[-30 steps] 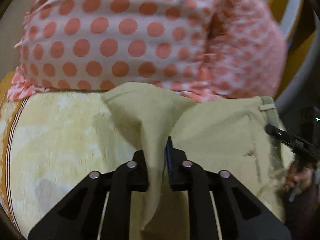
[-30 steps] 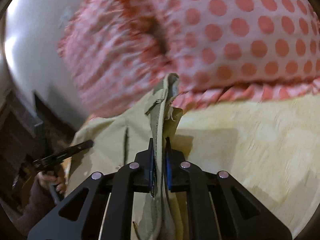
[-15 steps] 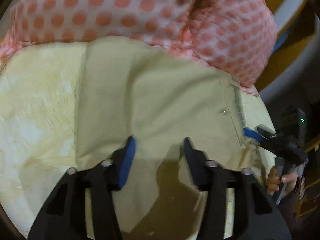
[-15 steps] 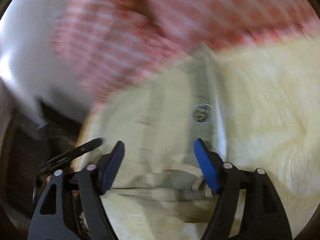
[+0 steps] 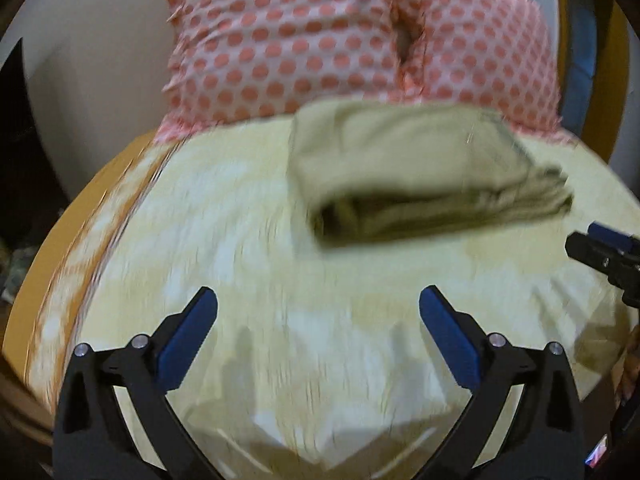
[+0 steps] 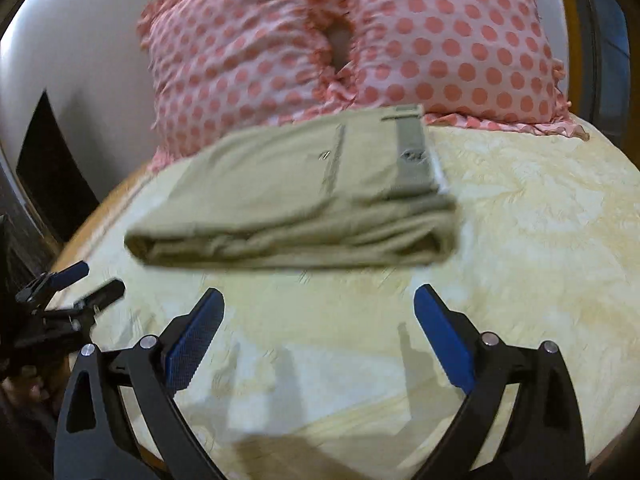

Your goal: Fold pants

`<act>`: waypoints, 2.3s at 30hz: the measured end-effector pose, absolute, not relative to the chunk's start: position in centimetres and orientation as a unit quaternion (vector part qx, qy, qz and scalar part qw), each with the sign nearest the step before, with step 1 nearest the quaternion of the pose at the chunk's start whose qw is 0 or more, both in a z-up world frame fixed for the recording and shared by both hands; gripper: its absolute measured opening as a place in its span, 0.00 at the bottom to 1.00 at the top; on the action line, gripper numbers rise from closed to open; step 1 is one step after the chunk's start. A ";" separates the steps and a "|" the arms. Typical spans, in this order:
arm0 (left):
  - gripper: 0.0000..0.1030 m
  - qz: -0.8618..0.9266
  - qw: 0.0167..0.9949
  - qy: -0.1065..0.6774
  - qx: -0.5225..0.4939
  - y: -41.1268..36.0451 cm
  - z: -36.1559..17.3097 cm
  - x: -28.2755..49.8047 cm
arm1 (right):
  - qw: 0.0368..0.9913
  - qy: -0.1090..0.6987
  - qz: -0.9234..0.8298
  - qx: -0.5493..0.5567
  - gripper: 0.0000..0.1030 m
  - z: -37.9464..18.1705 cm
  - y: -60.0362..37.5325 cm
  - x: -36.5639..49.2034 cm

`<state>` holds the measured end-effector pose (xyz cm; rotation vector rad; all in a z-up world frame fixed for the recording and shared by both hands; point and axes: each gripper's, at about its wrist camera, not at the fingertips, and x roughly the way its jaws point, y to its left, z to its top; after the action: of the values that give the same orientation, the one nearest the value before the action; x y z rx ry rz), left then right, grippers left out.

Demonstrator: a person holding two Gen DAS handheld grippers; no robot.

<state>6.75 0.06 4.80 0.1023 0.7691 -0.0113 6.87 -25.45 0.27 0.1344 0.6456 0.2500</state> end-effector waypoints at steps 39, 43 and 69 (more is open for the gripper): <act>0.98 -0.003 0.933 0.358 0.013 1.1 2.7 5.0 | 0.956 0.291 0.045 0.005 0.99 -2.3 -21.4 5.6; 0.98 -0.003 0.934 0.358 0.013 1.1 2.7 5.0 | 0.956 0.290 0.045 0.005 0.99 -2.3 -21.3 5.6; 0.98 -0.002 0.934 0.358 0.012 1.0 2.7 5.0 | 0.957 0.288 0.043 0.006 0.99 -2.1 -21.5 5.8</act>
<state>5.02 1.04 2.65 0.0249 0.7317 -0.0044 5.78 -21.52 -2.11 0.0129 0.5850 0.0871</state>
